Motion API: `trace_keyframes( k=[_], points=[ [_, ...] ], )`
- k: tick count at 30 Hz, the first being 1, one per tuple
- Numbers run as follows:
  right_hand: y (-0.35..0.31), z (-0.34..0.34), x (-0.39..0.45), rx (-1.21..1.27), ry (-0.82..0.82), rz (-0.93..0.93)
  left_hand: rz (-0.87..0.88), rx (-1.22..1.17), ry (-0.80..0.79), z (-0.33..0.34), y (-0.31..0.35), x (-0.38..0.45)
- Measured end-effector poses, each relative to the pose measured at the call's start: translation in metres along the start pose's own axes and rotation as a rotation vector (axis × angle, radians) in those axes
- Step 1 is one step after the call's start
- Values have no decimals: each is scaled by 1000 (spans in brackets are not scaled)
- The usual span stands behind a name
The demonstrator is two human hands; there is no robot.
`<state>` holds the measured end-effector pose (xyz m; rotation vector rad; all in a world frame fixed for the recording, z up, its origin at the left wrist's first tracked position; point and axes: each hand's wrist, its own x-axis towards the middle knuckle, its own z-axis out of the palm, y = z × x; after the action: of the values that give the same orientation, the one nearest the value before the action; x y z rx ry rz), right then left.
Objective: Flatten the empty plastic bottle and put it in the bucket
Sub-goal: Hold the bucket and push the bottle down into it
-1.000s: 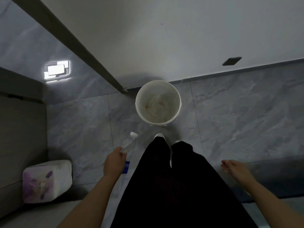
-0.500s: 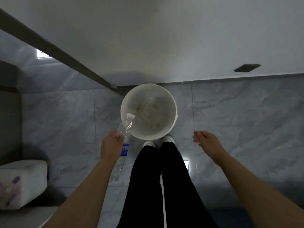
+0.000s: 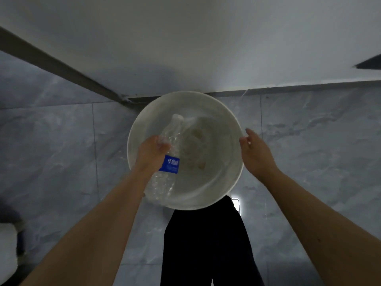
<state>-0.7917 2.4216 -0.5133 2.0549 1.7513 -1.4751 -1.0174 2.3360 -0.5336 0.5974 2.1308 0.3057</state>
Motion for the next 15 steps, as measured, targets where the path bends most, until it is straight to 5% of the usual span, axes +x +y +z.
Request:
trace_keyframes(
  k=[6,15],
  points=[
    [24,22,21,4,58,-193,-20,-58,-148,49,-9,59],
    [41,36,24,92,195,-237,-2,-13,-346,125,-30,120]
  ],
)
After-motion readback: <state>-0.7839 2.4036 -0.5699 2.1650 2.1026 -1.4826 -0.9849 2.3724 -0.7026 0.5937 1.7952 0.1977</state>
